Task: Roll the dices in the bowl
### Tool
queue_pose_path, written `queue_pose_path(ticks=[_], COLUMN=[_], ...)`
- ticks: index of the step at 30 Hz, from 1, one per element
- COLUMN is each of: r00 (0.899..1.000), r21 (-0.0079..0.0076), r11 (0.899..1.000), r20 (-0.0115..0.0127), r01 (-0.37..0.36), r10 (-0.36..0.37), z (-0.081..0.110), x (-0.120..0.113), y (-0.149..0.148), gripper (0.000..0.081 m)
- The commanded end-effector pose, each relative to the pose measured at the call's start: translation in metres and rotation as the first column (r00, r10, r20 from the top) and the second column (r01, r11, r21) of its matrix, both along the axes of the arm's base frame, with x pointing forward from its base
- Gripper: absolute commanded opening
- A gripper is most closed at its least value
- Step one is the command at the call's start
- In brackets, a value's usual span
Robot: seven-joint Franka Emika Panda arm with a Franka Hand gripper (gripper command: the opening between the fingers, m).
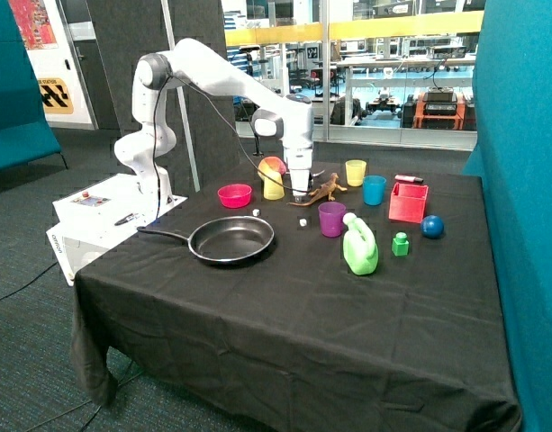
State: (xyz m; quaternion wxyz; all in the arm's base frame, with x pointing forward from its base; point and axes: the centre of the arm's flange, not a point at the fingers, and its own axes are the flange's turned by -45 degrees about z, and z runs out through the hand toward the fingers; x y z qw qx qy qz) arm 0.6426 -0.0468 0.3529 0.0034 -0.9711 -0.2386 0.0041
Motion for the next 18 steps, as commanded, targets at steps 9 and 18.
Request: queue_pose_path(ticks=[9,18], r00=[0.999,0.994], r21=[-0.0047,-0.0047], r11=[0.999,0.994], r20=[0.0097,0.0097], r01=[0.054,0.113], r10=[-0.054,-0.113], z=[-0.026,-0.046], x=[0.009,0.011], y=[-0.003,-0.014], gripper=[0.0468,0.0394])
